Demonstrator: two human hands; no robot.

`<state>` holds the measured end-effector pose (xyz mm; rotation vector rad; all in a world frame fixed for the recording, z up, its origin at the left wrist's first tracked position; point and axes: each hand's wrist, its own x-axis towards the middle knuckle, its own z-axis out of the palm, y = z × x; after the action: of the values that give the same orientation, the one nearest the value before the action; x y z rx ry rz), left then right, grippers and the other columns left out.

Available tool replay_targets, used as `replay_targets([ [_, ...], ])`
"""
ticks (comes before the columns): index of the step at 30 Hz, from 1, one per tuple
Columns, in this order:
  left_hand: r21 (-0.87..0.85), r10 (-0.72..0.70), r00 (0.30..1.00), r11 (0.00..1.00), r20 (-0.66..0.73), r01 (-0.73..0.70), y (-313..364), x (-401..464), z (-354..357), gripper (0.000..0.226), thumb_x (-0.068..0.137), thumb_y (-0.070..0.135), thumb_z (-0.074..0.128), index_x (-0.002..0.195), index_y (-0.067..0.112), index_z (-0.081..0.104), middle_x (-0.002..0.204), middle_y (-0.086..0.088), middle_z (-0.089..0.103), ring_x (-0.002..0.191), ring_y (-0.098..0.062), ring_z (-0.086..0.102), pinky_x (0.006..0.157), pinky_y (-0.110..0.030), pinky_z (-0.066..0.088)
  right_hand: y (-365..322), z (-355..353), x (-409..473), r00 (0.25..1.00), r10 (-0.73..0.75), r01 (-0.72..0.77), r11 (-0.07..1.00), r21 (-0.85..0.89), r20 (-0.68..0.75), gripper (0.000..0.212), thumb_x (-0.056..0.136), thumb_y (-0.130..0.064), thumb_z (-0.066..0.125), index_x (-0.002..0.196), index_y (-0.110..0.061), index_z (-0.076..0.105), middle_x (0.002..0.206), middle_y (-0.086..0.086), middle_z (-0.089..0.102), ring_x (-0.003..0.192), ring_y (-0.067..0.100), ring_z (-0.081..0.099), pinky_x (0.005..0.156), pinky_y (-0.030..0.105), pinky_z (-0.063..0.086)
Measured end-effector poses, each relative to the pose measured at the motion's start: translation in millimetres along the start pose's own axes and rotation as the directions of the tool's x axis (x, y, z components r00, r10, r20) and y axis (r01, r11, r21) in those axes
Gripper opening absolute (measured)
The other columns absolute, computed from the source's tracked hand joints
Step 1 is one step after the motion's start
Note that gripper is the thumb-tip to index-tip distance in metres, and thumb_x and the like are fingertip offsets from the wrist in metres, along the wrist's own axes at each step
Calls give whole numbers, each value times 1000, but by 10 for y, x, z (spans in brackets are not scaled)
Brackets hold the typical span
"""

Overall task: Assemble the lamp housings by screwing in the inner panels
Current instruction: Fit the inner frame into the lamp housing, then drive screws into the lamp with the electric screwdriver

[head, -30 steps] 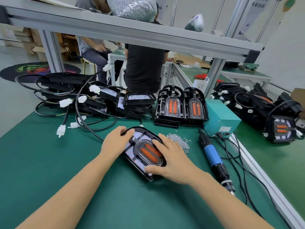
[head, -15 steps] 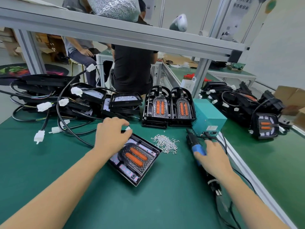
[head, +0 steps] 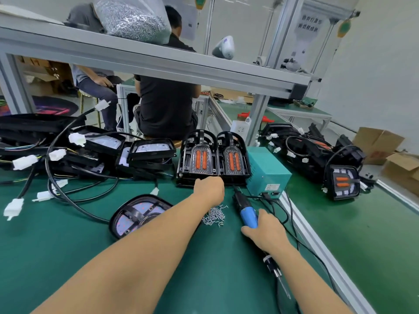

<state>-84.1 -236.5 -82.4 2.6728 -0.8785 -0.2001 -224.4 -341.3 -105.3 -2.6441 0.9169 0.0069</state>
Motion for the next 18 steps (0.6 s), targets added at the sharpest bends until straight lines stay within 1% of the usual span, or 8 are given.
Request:
replay_targets([
  [3, 81, -42, 999, 996, 1, 42, -18, 84, 121, 18, 88, 1, 52, 87, 16, 62, 89, -3, 67, 83, -25, 54, 109, -48, 24, -5, 11, 45, 1000, 27, -27, 999, 26, 13, 38, 83, -38, 65, 92, -12, 39, 95, 4, 50, 77, 23, 48, 52, 27, 28],
  [6, 131, -51, 998, 990, -33, 54, -28, 116, 197, 16, 88, 4, 56, 83, 19, 58, 82, 1, 61, 79, -23, 50, 107, -46, 27, 1, 45, 67, 1000, 18, -19, 999, 26, 3, 36, 82, -38, 64, 92, -12, 41, 96, 4, 51, 79, 23, 48, 53, 28, 29],
  [10, 190, -24, 996, 981, -83, 40, -36, 96, 225, 18, 87, 5, 58, 80, 22, 56, 78, 3, 60, 77, -23, 53, 105, -42, 26, 5, 62, 74, 1000, 9, -8, 1000, 6, -12, 35, 83, -39, 63, 94, -13, 43, 98, 4, 52, 79, 22, 48, 51, 26, 28],
  [12, 234, 3, 994, 972, -111, 23, -33, 92, 238, 21, 85, 4, 58, 80, 24, 57, 76, 4, 59, 78, -23, 55, 102, -40, 28, 3, 69, 78, 1000, 11, -11, 1000, -5, -16, 34, 83, -39, 63, 95, -13, 43, 99, 4, 52, 80, 22, 49, 53, 28, 29],
  [14, 292, 38, 993, 956, -110, -4, -18, 72, 239, 21, 83, 0, 55, 76, 20, 55, 70, 2, 56, 77, -24, 51, 101, -40, 30, -9, 68, 85, 1000, 15, -15, 1000, -11, -8, 34, 84, -38, 62, 95, -13, 43, 98, 4, 52, 80, 22, 49, 55, 28, 30],
  [16, 363, 80, 994, 931, -76, -47, 8, 35, 234, 25, 84, 0, 53, 67, 16, 45, 79, -3, 62, 81, -26, 51, 99, -40, 29, -20, 56, 91, 1000, 18, -18, 999, -30, 7, 34, 83, -38, 62, 95, -13, 43, 95, 2, 52, 79, 22, 49, 54, 28, 31],
  [17, 365, 91, 994, 929, -60, -63, 25, 19, 221, 25, 85, 1, 53, 68, 15, 43, 87, -6, 66, 86, -27, 53, 97, -40, 30, -18, 50, 100, 1000, 18, -18, 999, -39, 10, 34, 83, -39, 62, 94, -13, 42, 92, 1, 51, 77, 21, 49, 53, 27, 30],
  [18, 317, 93, 994, 946, -58, -70, 43, 7, 192, 20, 87, 4, 52, 71, 15, 45, 91, -8, 67, 87, -28, 55, 95, -39, 32, -5, 42, 109, 1000, 15, -15, 999, -41, 11, 33, 83, -39, 62, 92, -14, 42, 87, 0, 51, 74, 20, 49, 51, 26, 29],
])
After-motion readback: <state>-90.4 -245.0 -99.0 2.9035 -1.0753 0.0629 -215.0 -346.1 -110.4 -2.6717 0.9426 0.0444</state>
